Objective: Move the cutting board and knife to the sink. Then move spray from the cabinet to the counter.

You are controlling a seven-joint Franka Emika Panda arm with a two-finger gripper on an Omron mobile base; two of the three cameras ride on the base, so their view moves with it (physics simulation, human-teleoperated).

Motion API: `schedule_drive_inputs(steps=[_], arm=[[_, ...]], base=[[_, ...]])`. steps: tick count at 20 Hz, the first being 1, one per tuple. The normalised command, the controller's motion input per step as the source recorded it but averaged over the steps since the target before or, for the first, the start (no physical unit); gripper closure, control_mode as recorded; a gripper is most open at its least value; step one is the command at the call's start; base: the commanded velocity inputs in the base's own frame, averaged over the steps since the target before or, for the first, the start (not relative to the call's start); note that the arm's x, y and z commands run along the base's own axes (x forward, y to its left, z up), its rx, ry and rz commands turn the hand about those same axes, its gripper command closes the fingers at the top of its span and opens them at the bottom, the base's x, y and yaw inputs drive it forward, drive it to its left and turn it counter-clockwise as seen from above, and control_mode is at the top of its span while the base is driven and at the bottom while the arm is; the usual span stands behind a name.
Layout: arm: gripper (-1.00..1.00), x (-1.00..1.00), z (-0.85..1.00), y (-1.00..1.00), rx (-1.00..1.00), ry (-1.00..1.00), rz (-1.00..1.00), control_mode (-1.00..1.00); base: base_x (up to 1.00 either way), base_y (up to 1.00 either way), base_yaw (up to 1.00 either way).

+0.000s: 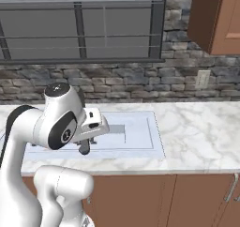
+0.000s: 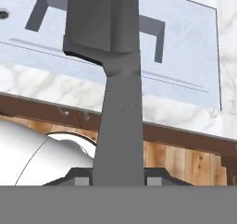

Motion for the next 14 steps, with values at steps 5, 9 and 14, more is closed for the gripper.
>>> schedule_drive_inputs(steps=[5, 9, 14], arm=[[1.0, 0.0, 0.0, 0.0, 0.0, 0.0, 0.0, 1.0], [1.0, 0.0, 0.0, 0.0, 0.0, 0.0, 0.0, 1.0], [1.0, 0.0, 0.0, 0.0, 0.0, 0.0, 0.0, 1.0]], base=[[0.88, 0.71, -0.18], [1.0, 0.08, 0.18], [0.94, -0.02, 0.42]])
